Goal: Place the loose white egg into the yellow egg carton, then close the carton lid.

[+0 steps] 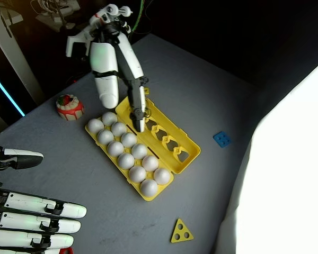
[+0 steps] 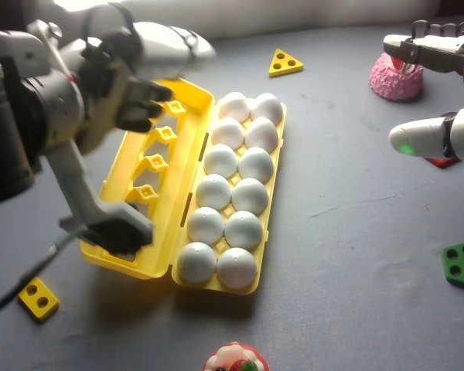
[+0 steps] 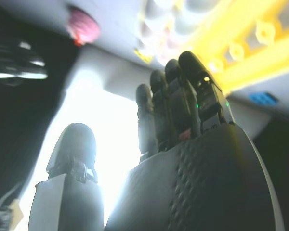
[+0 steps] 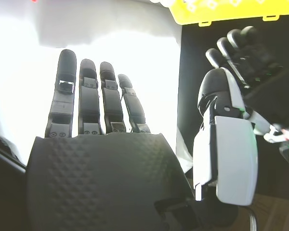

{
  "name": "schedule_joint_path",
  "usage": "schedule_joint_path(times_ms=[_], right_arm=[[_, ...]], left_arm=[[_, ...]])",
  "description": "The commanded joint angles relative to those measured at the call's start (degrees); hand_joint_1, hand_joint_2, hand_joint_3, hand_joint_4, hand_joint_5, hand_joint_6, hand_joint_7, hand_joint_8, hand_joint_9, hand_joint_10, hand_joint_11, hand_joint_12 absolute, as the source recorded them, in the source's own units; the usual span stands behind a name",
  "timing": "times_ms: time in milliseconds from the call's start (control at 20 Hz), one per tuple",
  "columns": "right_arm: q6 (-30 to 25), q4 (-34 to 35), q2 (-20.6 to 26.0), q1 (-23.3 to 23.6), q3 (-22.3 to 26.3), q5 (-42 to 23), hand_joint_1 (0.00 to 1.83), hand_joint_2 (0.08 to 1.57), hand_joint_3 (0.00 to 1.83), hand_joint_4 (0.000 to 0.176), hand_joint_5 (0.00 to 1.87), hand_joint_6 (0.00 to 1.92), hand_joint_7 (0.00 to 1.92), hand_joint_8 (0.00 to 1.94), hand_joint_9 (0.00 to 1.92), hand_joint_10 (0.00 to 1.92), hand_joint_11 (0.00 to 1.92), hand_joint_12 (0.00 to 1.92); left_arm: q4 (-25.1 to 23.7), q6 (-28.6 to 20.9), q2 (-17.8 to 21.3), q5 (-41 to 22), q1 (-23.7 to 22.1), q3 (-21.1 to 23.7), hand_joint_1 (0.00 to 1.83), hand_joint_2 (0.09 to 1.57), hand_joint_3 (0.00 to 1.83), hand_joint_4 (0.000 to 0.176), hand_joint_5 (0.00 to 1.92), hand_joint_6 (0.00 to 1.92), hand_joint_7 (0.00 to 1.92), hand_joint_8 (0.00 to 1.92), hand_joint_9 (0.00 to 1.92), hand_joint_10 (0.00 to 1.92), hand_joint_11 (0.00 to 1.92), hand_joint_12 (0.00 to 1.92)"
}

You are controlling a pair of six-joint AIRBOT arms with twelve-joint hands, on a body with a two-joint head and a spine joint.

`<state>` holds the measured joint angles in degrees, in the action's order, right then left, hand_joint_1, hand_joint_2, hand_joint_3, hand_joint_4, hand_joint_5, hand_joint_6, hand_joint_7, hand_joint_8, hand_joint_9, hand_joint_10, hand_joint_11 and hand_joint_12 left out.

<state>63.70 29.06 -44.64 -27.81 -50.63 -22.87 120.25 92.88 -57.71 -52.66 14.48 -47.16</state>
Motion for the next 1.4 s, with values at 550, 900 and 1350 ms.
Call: schedule_joint_path(times_ms=[550, 900, 1350], right_arm=[[-0.24, -0.94, 0.2, 0.13, 0.26, -6.15, 0.34, 1.1, 0.0, 0.0, 0.08, 0.0, 0.15, 0.0, 0.14, 0.0, 0.0, 0.76], [-0.24, -0.99, 0.16, 0.1, 0.25, -6.32, 0.34, 1.1, 0.0, 0.0, 0.09, 0.0, 0.17, 0.0, 0.15, 0.0, 0.0, 0.76], [-0.24, -1.07, 0.16, 0.08, 0.25, -6.66, 0.34, 1.13, 0.0, 0.0, 0.05, 0.01, 0.14, 0.01, 0.11, 0.02, 0.0, 0.57]], left_arm=[[-3.44, -7.05, -0.01, 1.2, 6.96, -10.47, 0.37, 1.29, 0.0, 0.036, 0.4, 0.01, 0.46, 0.02, 0.37, 0.02, 0.0, 1.08], [1.32, -13.86, -0.02, 1.23, 10.55, -10.49, 0.37, 1.29, 0.0, 0.033, 0.42, 0.01, 0.5, 0.02, 0.41, 0.03, 0.0, 1.13], [4.37, -18.57, -1.14, 4.82, 14.14, -10.57, 0.37, 1.3, 0.0, 0.035, 0.41, 0.0, 0.49, 0.01, 0.4, 0.03, 0.0, 1.15]])
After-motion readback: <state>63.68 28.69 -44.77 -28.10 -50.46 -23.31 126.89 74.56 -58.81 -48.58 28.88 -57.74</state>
